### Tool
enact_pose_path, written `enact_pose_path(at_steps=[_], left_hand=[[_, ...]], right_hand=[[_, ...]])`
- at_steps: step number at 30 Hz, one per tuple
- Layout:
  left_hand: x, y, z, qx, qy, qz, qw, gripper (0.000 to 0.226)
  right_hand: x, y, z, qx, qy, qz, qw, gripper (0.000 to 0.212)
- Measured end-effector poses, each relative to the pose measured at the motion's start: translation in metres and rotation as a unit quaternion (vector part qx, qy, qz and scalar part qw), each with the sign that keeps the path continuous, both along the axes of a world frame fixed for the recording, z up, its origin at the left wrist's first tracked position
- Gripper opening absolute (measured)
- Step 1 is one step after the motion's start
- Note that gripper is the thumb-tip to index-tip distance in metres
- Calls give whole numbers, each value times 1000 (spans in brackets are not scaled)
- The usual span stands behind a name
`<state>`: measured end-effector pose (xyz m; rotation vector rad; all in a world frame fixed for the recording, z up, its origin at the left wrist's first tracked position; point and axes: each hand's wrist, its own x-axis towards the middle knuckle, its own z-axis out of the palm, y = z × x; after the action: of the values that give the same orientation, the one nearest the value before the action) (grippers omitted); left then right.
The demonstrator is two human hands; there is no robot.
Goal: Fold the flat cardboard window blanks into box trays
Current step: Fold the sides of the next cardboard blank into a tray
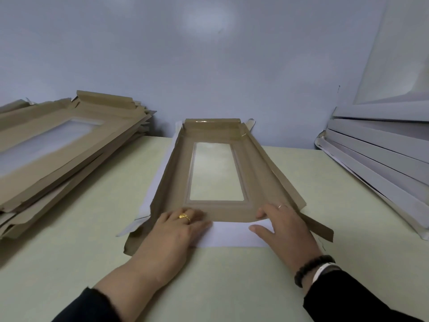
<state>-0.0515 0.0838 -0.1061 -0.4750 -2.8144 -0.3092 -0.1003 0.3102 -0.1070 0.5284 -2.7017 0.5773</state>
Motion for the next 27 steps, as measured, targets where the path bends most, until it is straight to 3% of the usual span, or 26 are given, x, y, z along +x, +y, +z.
enact_pose_path(at_steps=[3,7,12,16,22,24,27], left_hand=[[-8,7,-2,17,-57,-5,998,40],[-8,-1,-2,28,-107,-19,994,61],[-4,-21,2,53,-81,-10,995,48],[-2,-20,11,71,-56,-5,996,59],[-7,-14,11,18,39,69,997,46],[-13,-8,11,-8,59,66,996,53],[-20,-3,5,-48,35,92,994,81]], right_hand=[[3,-4,-1,52,13,107,993,25],[8,-3,-1,19,-72,201,977,50],[7,7,5,-8,-53,187,981,38],[9,7,8,-24,-29,169,985,31],[4,2,7,-12,-3,102,995,28],[0,-2,5,-14,6,82,997,27],[-5,-7,5,-1,17,53,998,27]])
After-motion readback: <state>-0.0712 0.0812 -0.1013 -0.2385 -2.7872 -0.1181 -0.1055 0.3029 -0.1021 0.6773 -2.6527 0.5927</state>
